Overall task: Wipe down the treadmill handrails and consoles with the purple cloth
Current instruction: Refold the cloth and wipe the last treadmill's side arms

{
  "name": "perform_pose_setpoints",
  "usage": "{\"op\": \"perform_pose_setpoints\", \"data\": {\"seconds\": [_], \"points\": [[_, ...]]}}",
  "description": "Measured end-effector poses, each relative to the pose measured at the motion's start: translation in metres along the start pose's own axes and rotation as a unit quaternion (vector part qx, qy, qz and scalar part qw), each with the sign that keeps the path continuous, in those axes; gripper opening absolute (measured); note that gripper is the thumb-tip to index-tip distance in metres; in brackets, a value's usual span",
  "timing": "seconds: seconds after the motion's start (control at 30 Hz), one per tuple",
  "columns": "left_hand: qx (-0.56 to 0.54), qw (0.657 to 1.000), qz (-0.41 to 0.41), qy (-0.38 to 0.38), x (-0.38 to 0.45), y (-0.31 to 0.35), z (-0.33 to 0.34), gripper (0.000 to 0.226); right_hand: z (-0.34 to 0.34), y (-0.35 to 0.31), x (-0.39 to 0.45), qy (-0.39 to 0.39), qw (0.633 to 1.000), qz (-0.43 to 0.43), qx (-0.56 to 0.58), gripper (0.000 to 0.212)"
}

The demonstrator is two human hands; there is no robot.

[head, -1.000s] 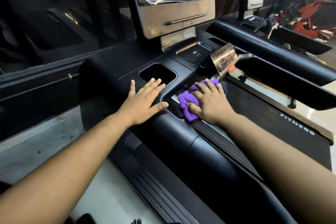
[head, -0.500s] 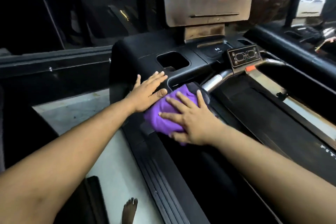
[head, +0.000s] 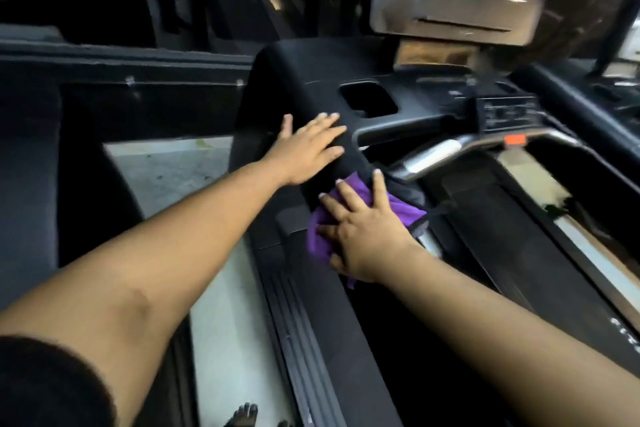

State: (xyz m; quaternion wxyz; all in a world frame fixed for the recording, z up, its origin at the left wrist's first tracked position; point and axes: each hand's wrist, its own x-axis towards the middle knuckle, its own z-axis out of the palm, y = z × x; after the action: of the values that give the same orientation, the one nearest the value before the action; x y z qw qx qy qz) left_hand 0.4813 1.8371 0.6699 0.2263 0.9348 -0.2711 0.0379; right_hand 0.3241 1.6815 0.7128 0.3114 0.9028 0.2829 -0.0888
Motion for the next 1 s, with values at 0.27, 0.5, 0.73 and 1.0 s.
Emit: {"op": "perform_pose_setpoints", "data": {"seconds": [0.27,0.5,0.73,1.0], "points": [[0.000,1.000,0.004,-0.003,-0.047,0.000,0.025,0.065,0.015,-0.041,-0.034,-0.084,0.982,-0.130,-0.107,0.059],[-0.012,1.000,-0.005,0.011,-0.050,0.013,0.016,0.057,0.002,-0.017,-0.027,0.003,1.000,0.021,0.005,0.065],[-0.028,0.999,-0.029,0.012,-0.081,0.047,0.029,0.057,0.046,-0.092,-0.082,-0.141,0.949,-0.185,-0.214,0.051],[-0.088,0.992,-0.084,0.043,-0.113,0.078,0.062,0.060,0.020,-0.010,-0.117,0.009,0.988,0.077,0.130,0.074]]}}
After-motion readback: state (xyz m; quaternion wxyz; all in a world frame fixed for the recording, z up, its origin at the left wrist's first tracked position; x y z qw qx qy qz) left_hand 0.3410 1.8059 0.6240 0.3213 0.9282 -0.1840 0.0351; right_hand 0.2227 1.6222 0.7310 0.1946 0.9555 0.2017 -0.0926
